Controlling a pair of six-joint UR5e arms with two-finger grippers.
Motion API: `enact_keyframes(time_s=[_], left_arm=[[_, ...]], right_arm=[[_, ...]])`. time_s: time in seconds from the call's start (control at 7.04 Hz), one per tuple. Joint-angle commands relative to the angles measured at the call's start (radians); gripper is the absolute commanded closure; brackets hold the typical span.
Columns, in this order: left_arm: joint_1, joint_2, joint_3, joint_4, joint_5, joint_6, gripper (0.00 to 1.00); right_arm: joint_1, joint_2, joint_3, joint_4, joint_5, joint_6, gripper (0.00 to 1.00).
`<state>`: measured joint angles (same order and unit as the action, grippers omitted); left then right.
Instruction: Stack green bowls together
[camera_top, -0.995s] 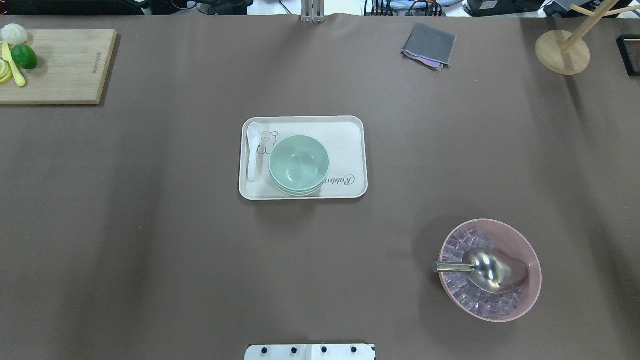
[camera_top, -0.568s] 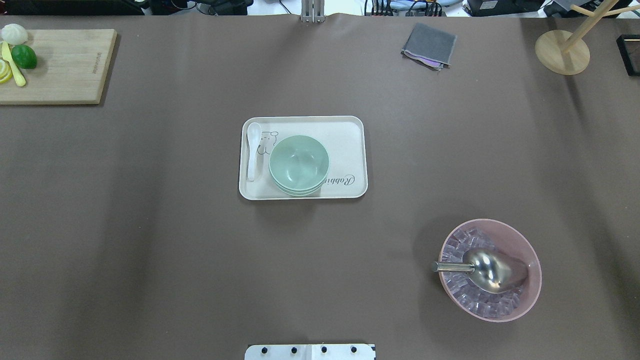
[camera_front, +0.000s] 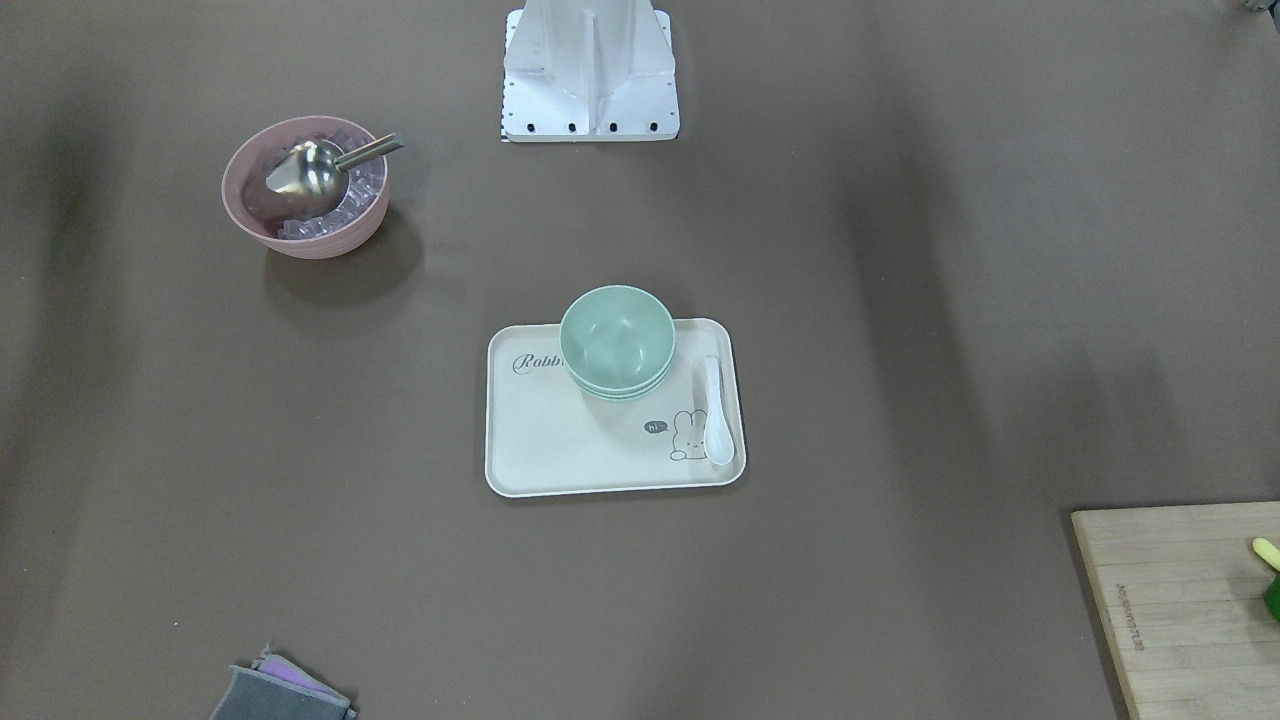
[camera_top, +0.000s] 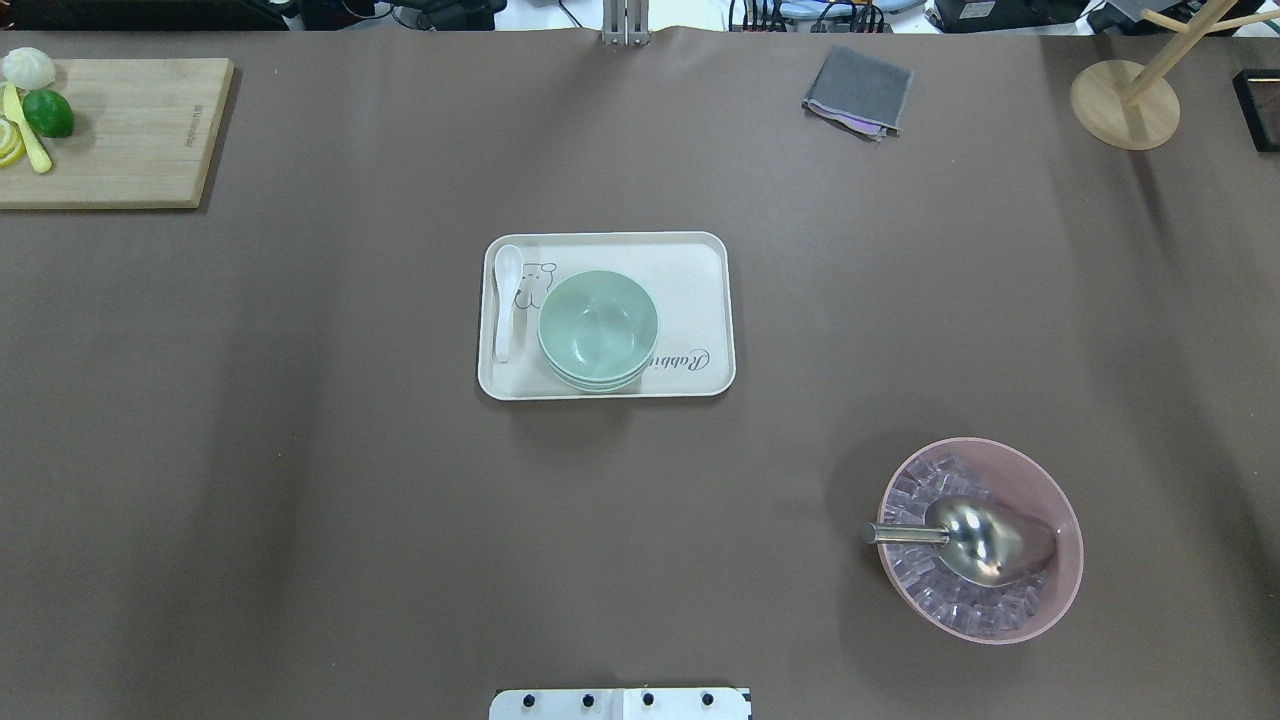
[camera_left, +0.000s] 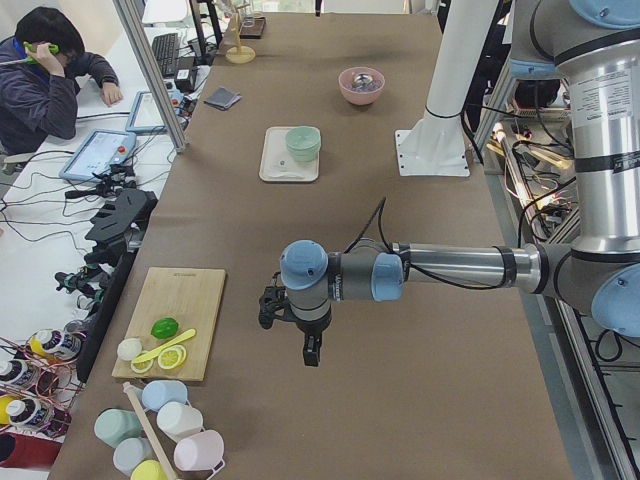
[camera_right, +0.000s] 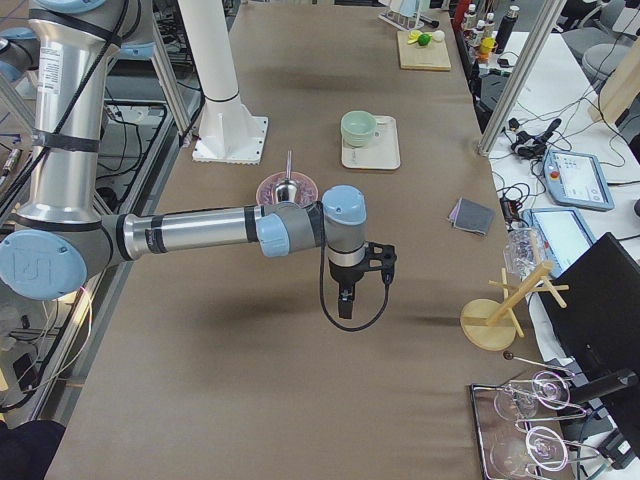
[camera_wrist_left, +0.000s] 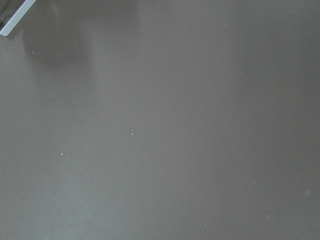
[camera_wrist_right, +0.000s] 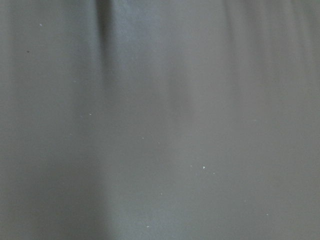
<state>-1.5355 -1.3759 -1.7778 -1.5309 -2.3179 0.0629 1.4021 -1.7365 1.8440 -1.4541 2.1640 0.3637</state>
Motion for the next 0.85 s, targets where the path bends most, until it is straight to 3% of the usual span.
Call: enact_keyframes(time_s=[0.0, 0.28, 0.57, 0.71], left_arm=[[0.0, 0.0, 0.0, 0.002, 0.0, -0.002, 0.02], [0.0, -0.002, -0.003, 0.002, -0.005, -0.002, 0.02], [0.0, -0.002, -0.006, -0.011, -0.002, 0.005, 0.02], [0.0, -0.002, -0.003, -0.043, -0.006, 0.008, 0.02]], right_arm=[[0.006, -0.047, -0.019, -0.009, 0.022, -0.002, 0.0], [0.052, -0.096, -0.016, -0.009, 0.091, -0.014, 0.0], [0.096, -0.106, -0.015, -0.023, 0.076, -0.286, 0.0], [0.11, -0.1, -0.012, -0.061, 0.074, -0.311, 0.0]])
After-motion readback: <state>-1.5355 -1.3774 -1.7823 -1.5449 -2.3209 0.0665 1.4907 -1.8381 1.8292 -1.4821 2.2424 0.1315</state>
